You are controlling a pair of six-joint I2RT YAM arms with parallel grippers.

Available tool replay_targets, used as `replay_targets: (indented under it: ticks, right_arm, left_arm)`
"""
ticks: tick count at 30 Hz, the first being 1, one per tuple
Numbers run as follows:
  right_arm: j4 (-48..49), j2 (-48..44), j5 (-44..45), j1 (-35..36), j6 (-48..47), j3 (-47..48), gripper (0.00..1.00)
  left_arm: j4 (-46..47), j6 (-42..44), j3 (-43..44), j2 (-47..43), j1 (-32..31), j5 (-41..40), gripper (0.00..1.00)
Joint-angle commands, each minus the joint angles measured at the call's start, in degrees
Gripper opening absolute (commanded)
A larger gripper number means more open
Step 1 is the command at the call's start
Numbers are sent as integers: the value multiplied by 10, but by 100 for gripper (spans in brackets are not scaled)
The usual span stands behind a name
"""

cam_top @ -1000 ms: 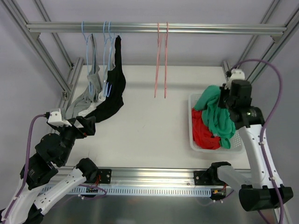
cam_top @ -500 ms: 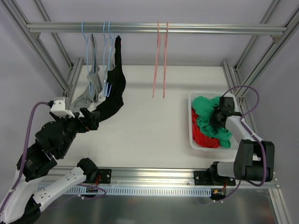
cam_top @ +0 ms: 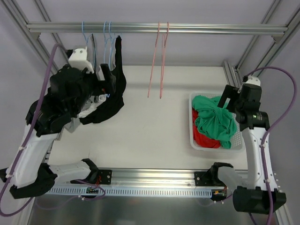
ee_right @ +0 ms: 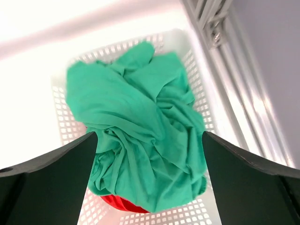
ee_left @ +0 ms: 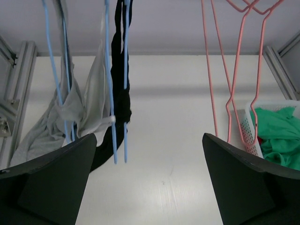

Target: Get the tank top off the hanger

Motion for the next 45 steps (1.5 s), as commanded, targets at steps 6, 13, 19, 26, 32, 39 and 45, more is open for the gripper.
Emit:
replay_targets:
  ticks: [6, 13, 19, 26, 32, 39, 45]
  right_arm:
    - [-36, -162, -182, -4, -14, 16, 100]
    - [37, -230, -359, -4, 42, -35, 99]
    - [41, -226, -388, -3, 56, -55, 98]
    - [55, -241, -410, -3, 73, -60, 96]
    - [58, -250, -416, -3, 76, -58, 95]
    - [59, -255, -423, -4, 78, -59, 95]
    - [61, -253, -428, -4, 82, -59, 95]
  left_arm:
    - [-16, 91, 156, 170, 40, 5, 97]
    - [-15, 109, 219, 253, 114, 89, 70]
    - [-14, 119, 242, 307, 144, 108, 57]
    - [-14, 116, 237, 333, 157, 105, 53]
    - [-12, 109, 240, 352, 161, 133, 16]
    - [-10, 89, 282, 353, 160, 181, 0]
    - [0, 59, 315, 324, 160, 232, 0]
